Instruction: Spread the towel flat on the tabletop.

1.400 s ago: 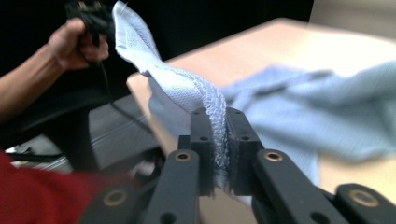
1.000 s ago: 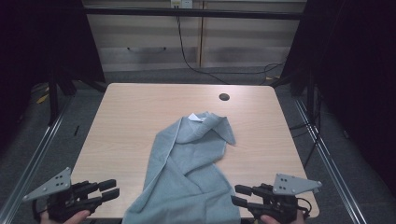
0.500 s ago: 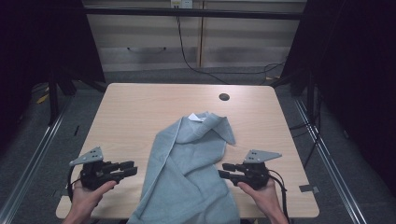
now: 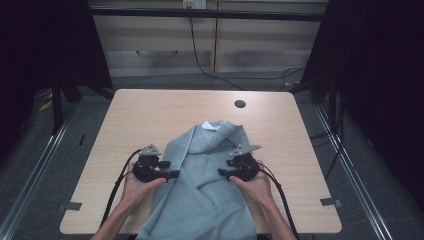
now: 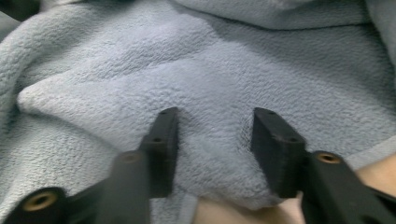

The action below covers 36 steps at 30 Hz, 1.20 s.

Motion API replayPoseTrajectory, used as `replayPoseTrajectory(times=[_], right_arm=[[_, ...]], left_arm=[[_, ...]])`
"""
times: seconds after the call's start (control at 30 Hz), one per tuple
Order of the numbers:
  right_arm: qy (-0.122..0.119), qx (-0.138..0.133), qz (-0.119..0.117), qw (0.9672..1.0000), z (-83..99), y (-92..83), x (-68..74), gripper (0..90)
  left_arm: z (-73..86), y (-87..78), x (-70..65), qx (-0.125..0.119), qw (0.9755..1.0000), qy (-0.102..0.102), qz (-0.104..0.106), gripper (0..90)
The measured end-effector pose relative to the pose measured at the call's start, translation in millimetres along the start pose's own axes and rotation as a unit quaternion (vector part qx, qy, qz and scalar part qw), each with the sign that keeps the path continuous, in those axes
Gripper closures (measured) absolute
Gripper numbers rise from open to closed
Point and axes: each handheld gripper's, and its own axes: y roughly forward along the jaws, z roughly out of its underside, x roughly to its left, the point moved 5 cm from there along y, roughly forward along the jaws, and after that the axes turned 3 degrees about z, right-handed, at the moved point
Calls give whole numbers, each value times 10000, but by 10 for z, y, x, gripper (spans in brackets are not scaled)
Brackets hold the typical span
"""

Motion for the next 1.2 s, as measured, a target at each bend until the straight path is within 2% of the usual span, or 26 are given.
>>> replayPoseTrajectory(times=[0.03,0.07,0.1,0.17,0.23,0.33,0.37,0.4,0.43,0.47,0.5,0.57,0.67,0.7,0.73,0.77,0.83,0.87,0.93,0.97,1.0,1.07,1.1,1.13,1.17,1.2], right_arm=[[1,-29,-25,10000,11,-5,12,594],[1,-29,-25,10000,11,-5,12,594],[-11,-51,-57,10000,20,-14,22,649],[-16,-56,-98,9999,69,-86,55,818],[-12,-53,-107,9999,98,-123,59,840],[103,-87,-329,9994,264,-306,94,870],[103,-87,-329,9994,264,-306,94,870],[65,-87,-463,9989,354,-405,169,871],[65,-87,-463,9989,354,-405,169,871],[-63,-5,-501,9987,402,-477,279,870],[-161,20,-585,9982,425,-508,347,870],[-229,80,-628,9977,455,-544,414,868],[-263,138,-865,9958,548,-609,588,862],[-277,143,-931,9952,567,-611,631,860],[-332,151,-966,9947,561,-592,680,852],[-311,146,-992,9945,541,-571,693,850],[-346,150,-1017,9941,516,-544,699,843],[-369,96,-1073,9935,451,-498,726,802],[-371,12,-1118,9930,409,-502,729,784],[-308,-118,-1101,9934,359,-525,707,758],[-252,-274,-1042,9939,301,-565,646,743],[6,-539,-730,9959,236,-684,419,706],[6,-539,-730,9959,236,-684,419,706],[135,-665,-413,9968,249,-759,217,664],[200,-723,-278,9968,262,-784,140,635],[200,-723,-278,9968,262,-784,140,635]], left_arm=[[34,23,-1,116,9997,141,-149,527],[58,29,-1,133,9993,270,-235,527],[71,11,5,163,9990,309,-296,589],[98,-48,20,212,9989,261,-312,793],[176,-132,21,225,9992,224,-249,808],[326,-290,-15,219,9997,68,14,828],[395,-350,-65,245,9995,74,162,828],[511,-422,-214,329,9986,130,390,828],[511,-422,-214,329,9986,130,390,828],[639,-502,-386,408,9971,36,638,828],[639,-502,-386,408,9971,36,638,827],[785,-602,-525,429,9952,22,876,824],[929,-751,-629,356,9920,-189,1200,795],[907,-794,-617,230,9920,-177,1226,765],[848,-829,-583,92,9938,-159,1098,683],[761,-846,-530,5,9953,-109,962,655],[530,-832,-415,-296,9961,-125,818,641],[412,-789,-355,-359,9967,-78,719,572],[211,-647,-250,-397,9974,-12,598,557],[115,-536,-189,-436,9975,-89,545,534],[71,-472,-157,-422,9980,-126,462,512],[-19,-302,-105,-442,9979,-153,437,473],[-49,-221,-83,-388,9984,-197,351,473],[-89,-87,-48,-322,9987,-265,300,396],[-89,-87,-48,-322,9987,-265,300,371],[-103,0,-8,-275,9986,-389,240,371]])
